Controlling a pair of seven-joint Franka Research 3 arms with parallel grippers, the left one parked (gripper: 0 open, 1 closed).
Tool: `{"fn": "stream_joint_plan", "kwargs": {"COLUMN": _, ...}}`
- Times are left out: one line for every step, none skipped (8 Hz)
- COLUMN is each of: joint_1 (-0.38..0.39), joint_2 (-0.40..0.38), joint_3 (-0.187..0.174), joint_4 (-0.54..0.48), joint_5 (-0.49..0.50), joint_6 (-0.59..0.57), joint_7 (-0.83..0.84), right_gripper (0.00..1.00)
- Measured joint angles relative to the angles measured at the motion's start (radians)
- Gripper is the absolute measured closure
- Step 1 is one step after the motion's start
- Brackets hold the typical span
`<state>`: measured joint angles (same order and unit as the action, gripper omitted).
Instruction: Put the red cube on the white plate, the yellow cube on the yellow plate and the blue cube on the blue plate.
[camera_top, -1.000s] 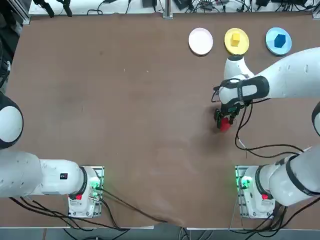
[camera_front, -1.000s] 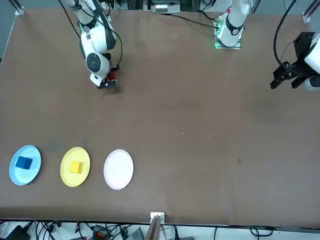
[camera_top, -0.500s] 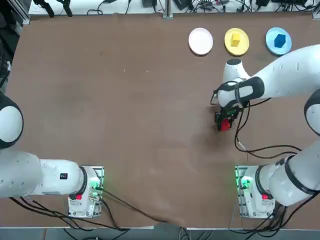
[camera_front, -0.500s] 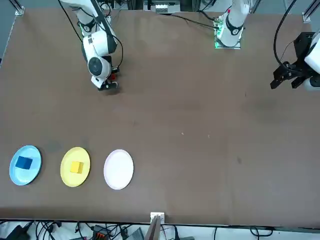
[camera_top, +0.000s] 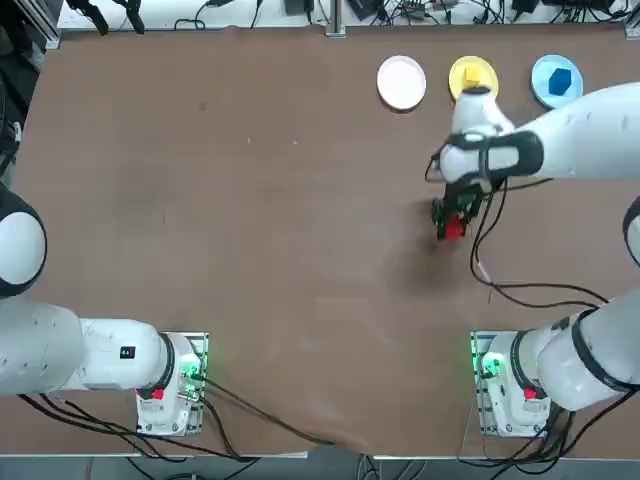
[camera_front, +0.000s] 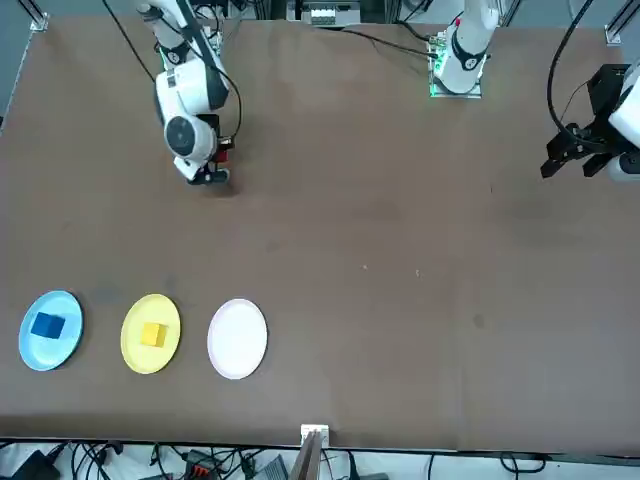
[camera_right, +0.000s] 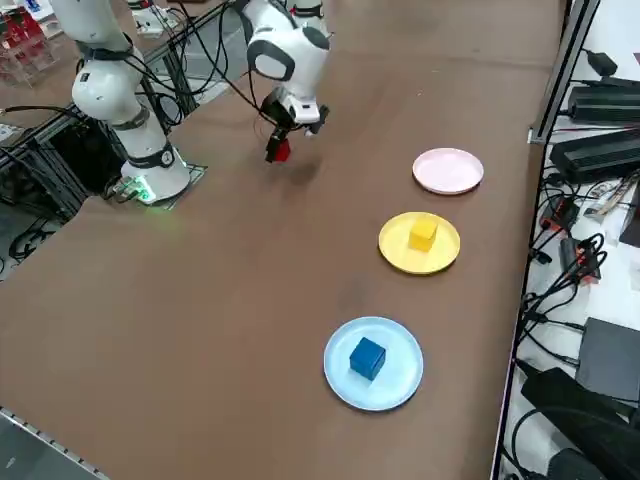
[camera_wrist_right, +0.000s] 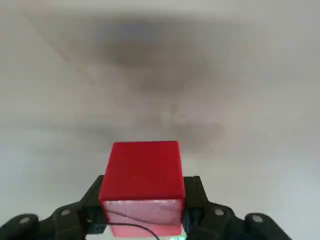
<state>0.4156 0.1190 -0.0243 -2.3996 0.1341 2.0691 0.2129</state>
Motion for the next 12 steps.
{"fn": "stream_joint_plan", "kwargs": {"joint_1": -0.033, "joint_2": 0.002, "joint_3": -0.004, "joint_4": 0.108, "joint_5": 0.0, "joint_6": -0.078, "joint_7": 0.0, "right_gripper": 0.3}}
{"fn": "stream_joint_plan", "kwargs": {"joint_1": -0.073, "joint_2": 0.027, "joint_3": -0.005, "joint_4": 0.247, "joint_5": 0.0, "joint_6": -0.156, "joint_7": 0.0, "right_gripper": 0.3}}
{"fn": "stream_joint_plan", "kwargs": {"joint_1": -0.109, "joint_2": 0.083, "joint_3": -0.006, "joint_4": 0.409, "joint_5": -0.001, "joint_6": -0.226, "joint_7": -0.002, "right_gripper": 0.3}}
{"fn": "stream_joint_plan", "kwargs": {"joint_1": -0.133, "joint_2": 0.173, "joint_3": -0.007, "joint_4": 0.582, "joint_5": -0.007, "joint_6": -0.29, "joint_7": -0.004, "right_gripper": 0.3}}
{"fn": "stream_joint_plan", "kwargs": {"joint_1": -0.143, "joint_2": 0.287, "joint_3": -0.008, "joint_4": 0.75, "joint_5": -0.02, "joint_6": -0.332, "joint_7": -0.004, "right_gripper": 0.3}}
{"fn": "stream_joint_plan", "kwargs": {"joint_1": -0.146, "joint_2": 0.407, "joint_3": -0.008, "joint_4": 0.907, "joint_5": -0.031, "joint_6": -0.347, "joint_7": -0.004, "right_gripper": 0.3}}
{"fn": "stream_joint_plan", "kwargs": {"joint_1": -0.146, "joint_2": 0.516, "joint_3": -0.008, "joint_4": 1.042, "joint_5": -0.035, "joint_6": -0.337, "joint_7": -0.004, "right_gripper": 0.3}}
{"fn": "stream_joint_plan", "kwargs": {"joint_1": -0.144, "joint_2": 0.596, "joint_3": -0.007, "joint_4": 1.136, "joint_5": -0.036, "joint_6": -0.29, "joint_7": -0.004, "right_gripper": 0.3}}
{"fn": "stream_joint_plan", "kwargs": {"joint_1": -0.142, "joint_2": 0.647, "joint_3": -0.007, "joint_4": 1.187, "joint_5": -0.036, "joint_6": -0.225, "joint_7": -0.004, "right_gripper": 0.3}}
{"fn": "stream_joint_plan", "kwargs": {"joint_1": -0.139, "joint_2": 0.68, "joint_3": -0.006, "joint_4": 1.206, "joint_5": -0.036, "joint_6": -0.16, "joint_7": -0.003, "right_gripper": 0.3}}
{"fn": "stream_joint_plan", "kwargs": {"joint_1": -0.137, "joint_2": 0.706, "joint_3": -0.002, "joint_4": 1.214, "joint_5": -0.036, "joint_6": -0.089, "joint_7": 0.011, "right_gripper": 0.3}}
{"fn": "stream_joint_plan", "kwargs": {"joint_1": -0.133, "joint_2": 0.728, "joint_3": 0.002, "joint_4": 1.219, "joint_5": -0.036, "joint_6": -0.029, "joint_7": 0.037, "right_gripper": 0.3}}
